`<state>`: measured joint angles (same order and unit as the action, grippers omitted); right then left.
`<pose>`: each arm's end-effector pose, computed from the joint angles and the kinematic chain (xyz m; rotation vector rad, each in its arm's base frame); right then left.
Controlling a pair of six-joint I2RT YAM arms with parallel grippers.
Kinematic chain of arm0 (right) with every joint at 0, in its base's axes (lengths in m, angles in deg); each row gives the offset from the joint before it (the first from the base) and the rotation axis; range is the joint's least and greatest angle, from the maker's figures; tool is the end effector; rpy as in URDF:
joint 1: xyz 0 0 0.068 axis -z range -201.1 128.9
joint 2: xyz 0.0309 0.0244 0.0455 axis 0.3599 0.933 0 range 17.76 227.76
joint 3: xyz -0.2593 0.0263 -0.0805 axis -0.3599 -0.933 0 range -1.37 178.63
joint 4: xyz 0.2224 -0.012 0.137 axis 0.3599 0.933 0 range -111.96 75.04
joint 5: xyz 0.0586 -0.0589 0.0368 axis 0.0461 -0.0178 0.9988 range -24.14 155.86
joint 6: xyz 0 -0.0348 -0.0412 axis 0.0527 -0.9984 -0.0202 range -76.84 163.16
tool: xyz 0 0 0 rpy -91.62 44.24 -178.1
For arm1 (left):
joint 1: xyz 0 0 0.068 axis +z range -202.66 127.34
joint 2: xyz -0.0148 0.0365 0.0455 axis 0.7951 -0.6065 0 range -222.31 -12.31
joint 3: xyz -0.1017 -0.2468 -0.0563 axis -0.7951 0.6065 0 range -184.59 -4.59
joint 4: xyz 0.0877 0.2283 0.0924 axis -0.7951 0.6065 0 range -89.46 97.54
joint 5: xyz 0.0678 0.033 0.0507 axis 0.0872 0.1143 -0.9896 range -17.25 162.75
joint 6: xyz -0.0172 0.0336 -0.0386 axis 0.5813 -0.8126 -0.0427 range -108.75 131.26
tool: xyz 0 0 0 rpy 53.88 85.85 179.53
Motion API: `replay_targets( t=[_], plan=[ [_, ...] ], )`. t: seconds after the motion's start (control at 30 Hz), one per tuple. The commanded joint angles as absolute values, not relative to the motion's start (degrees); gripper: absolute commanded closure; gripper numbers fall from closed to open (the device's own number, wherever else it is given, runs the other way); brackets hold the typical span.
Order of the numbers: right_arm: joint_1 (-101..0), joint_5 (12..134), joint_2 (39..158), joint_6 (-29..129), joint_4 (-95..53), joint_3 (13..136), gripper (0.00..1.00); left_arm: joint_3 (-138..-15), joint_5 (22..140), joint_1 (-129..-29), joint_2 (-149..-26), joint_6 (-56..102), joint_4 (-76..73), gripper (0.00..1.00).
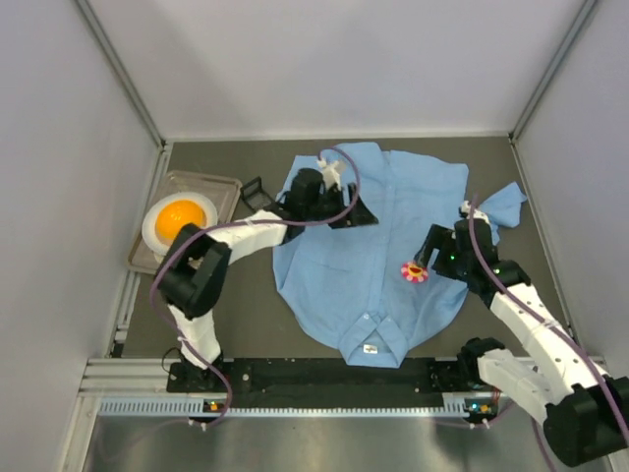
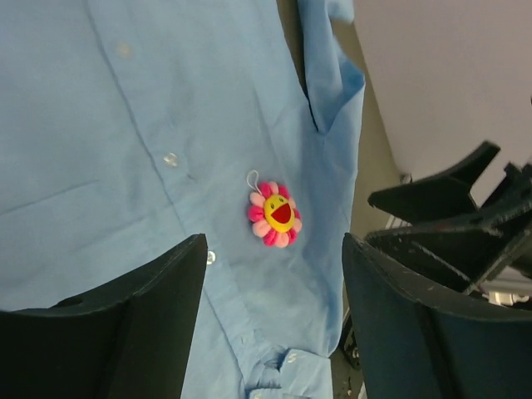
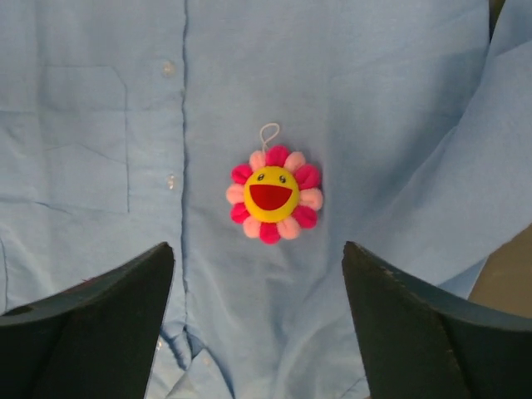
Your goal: Remove the brooch from the garment
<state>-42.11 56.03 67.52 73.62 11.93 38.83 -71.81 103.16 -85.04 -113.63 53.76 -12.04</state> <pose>0.1704 0.0590 0.2585 0.2772 2.3124 0.2546 0.3330 -0.2326 0.2463 0.2034 2.1445 -1.3338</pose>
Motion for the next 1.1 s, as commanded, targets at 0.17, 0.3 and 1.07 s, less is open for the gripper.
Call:
replay_targets(
  t=[0.17, 0.3, 1.07],
  plan=[
    [-30.0, 76.4, 64.9, 79.5, -1.9, 27.6, 0.29, -81.0, 102.8, -95.3, -126.0, 50.2, -14.1, 0.39],
    [-28.5, 75.4, 63.0, 82.4, -3.9, 22.1, 0.29, -82.1, 102.9, -98.2, -130.3, 49.6, -13.8, 0.46],
    [-23.2, 80.4, 69.2, 86.0, -13.1, 15.5, 0.56, -89.4, 101.0, -102.0, -139.2, 44.7, -5.0, 0.71]
  ],
)
